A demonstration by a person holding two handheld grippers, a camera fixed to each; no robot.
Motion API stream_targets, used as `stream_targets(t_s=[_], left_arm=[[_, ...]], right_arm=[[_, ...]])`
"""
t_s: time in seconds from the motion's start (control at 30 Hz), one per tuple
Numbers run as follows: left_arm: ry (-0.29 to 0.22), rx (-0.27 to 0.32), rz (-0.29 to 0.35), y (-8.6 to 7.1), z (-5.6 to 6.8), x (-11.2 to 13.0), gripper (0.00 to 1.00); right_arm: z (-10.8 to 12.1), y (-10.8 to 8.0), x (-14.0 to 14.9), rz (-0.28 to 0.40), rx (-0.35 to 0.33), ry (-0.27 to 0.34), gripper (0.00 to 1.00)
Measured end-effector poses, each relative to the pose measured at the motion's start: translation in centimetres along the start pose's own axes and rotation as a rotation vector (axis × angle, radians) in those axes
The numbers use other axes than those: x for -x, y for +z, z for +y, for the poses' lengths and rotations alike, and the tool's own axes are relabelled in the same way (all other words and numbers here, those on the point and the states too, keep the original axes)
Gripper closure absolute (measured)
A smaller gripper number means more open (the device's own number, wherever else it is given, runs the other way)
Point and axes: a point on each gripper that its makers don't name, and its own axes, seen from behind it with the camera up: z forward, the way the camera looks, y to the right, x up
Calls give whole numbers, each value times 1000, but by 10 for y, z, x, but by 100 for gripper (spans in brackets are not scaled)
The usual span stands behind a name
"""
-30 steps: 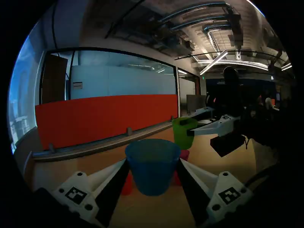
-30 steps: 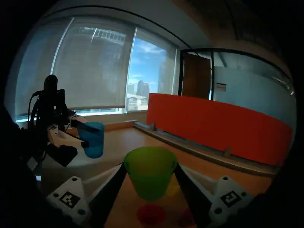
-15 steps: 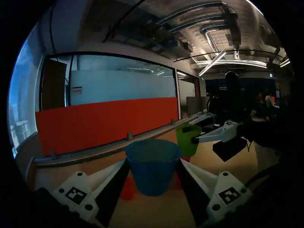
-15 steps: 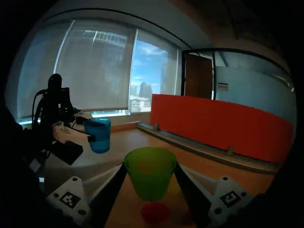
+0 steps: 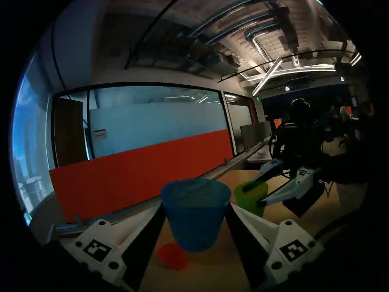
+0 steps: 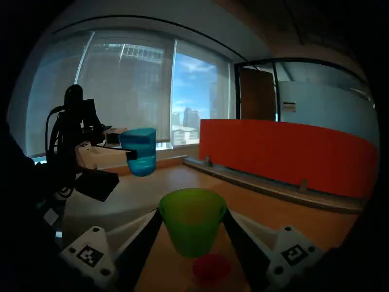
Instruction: Pour water
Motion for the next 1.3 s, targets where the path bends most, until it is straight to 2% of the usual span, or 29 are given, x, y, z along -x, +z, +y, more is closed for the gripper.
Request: stream_targets(t_s=[0.3,0.8,1.3], left_arm=[[89,-12,14,8,2,-17,17],[224,-32,25,14,7,-35,17],[329,-33,28,15,10,-46,17]], right_arm=[[-19,5,16,-9,-41,4,9],[-34,9,18,19,-92,57,9],[-51,15,20,15,-128,28,10]])
